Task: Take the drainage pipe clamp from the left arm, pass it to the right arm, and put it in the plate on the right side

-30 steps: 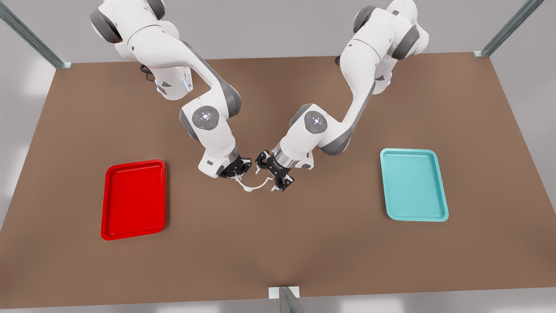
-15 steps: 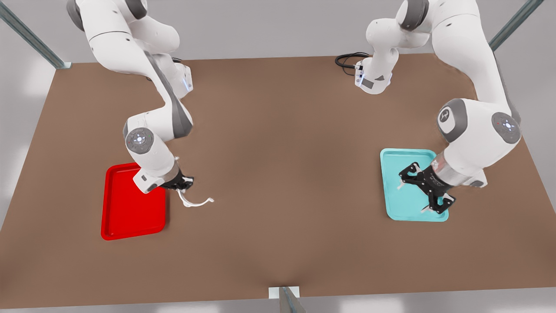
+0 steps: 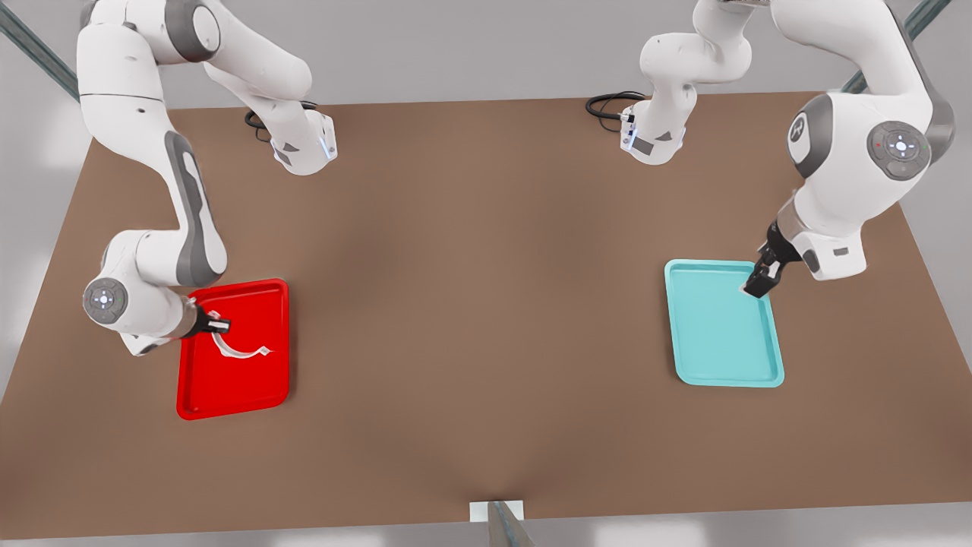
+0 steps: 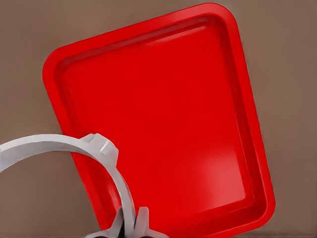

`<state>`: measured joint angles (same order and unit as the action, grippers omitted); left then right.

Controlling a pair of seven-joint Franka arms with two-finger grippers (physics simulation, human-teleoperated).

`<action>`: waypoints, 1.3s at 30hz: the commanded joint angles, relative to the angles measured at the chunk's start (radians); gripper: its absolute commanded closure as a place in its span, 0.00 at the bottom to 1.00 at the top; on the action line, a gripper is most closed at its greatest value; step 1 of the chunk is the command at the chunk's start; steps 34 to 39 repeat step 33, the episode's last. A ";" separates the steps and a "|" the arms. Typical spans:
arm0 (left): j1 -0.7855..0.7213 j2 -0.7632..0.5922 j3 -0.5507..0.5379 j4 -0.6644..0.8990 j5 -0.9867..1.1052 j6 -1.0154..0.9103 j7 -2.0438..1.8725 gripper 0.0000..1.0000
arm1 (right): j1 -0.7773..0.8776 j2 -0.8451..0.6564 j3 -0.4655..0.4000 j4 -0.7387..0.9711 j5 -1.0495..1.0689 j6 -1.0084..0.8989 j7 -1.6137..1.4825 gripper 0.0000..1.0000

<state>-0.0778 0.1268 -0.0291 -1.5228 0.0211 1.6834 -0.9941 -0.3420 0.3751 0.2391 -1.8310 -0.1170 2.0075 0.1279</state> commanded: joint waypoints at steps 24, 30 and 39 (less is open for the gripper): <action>0.015 0.028 0.005 0.033 -0.004 -0.031 0.877 0.00 | -0.037 -0.183 0.232 0.283 0.068 -0.368 -0.080 0.00; 0.015 0.028 0.003 0.039 -0.009 -0.047 0.874 0.00 | 0.359 -0.337 -0.231 0.104 0.132 -0.323 -0.134 0.00; -0.007 0.033 -0.002 0.065 0.000 -0.089 0.867 0.00 | 0.357 -0.318 -0.222 0.108 0.132 -0.326 -0.132 0.00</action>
